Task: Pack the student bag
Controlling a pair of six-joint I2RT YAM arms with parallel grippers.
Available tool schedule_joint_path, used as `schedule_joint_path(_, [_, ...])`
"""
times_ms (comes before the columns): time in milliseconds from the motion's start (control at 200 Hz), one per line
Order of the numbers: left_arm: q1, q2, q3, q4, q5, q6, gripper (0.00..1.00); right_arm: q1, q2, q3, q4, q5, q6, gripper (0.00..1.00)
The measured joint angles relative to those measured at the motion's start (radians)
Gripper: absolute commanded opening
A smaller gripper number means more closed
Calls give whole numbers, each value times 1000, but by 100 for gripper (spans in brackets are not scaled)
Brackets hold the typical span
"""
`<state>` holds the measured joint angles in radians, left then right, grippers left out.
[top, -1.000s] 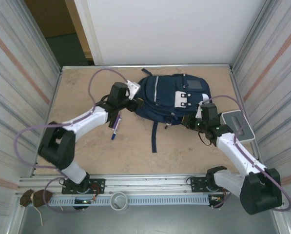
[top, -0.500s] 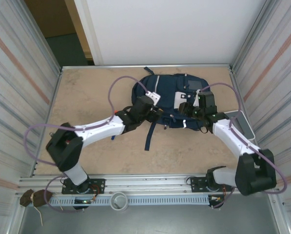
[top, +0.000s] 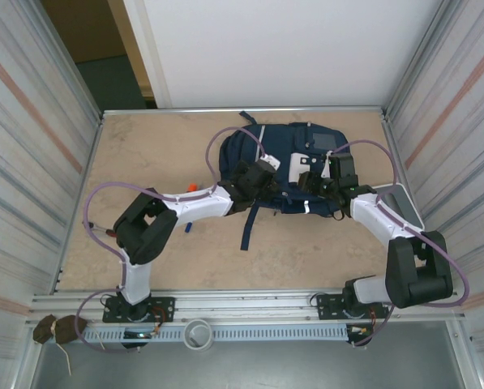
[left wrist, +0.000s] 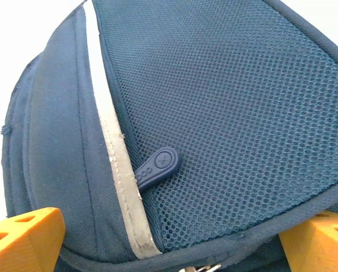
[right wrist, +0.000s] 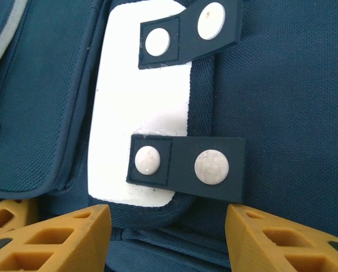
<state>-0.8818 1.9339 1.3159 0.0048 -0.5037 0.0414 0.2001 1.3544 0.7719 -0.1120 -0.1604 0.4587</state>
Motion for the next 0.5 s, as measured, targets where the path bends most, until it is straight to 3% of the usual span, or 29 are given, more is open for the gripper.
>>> schedule_joint_path(220, [-1,-21,-63,44,5,-19,72,-12,0,-10,7,5,-2,54])
schedule_joint_path(391, [11,-87,-152,52,25,-60,51,-13,1,-10,7,4,-5,54])
schedule_joint_path(501, [30,-120,-195,52,43,-80,45,-13,1,-10,7,4,-5,54])
